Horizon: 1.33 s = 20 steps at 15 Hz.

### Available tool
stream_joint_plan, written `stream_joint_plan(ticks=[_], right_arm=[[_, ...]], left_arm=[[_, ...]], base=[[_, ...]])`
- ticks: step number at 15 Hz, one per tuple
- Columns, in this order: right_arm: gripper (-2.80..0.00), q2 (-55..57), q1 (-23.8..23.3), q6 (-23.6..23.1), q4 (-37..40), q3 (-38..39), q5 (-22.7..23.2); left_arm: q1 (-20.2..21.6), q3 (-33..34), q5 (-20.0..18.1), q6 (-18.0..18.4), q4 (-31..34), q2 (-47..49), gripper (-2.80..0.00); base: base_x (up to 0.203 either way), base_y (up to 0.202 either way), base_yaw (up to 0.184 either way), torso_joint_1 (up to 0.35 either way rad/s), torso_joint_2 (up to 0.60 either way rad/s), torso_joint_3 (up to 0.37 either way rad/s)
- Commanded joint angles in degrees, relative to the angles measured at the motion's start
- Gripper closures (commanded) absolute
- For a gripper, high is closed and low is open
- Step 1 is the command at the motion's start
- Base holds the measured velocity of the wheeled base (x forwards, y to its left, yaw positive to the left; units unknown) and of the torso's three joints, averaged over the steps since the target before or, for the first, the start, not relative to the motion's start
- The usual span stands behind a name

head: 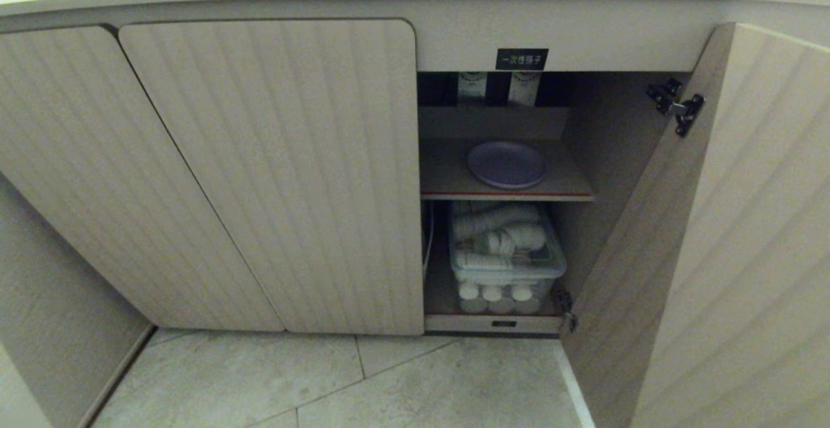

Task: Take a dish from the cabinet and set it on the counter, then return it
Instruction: Close the cabinet door

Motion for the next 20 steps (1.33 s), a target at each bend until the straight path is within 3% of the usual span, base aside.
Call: stream_joint_plan(ticks=[1, 12, 17, 20], right_arm=[[0.0, 0.1, 0.0, 0.1, 0.0, 0.0, 0.0], [0.0, 0.1, 0.0, 0.1, 0.0, 0.0, -0.1], [0.0, 0.2, 0.0, -0.4, -0.3, 0.0, -2.5], [0.0, 1.6, 0.1, -0.5, -4.7, -2.0, -2.5]], left_arm=[[0.0, 0.0, 0.0, 0.0, 0.0, 0.0, 0.0], [0.0, 0.0, 0.1, 0.0, 0.0, 0.0, 0.0], [0.0, 0.0, 0.1, 0.0, 0.0, 0.0, 0.0], [0.0, 0.0, 0.1, 0.0, 0.0, 0.0, 0.0]], base=[[0.0, 0.0, 0.0, 0.0, 0.0, 0.0], [0.0, 0.0, 0.0, 0.0, 0.0, 0.0], [0.0, 0.0, 0.0, 0.0, 0.0, 0.0], [0.0, 0.0, 0.0, 0.0, 0.0, 0.0]])
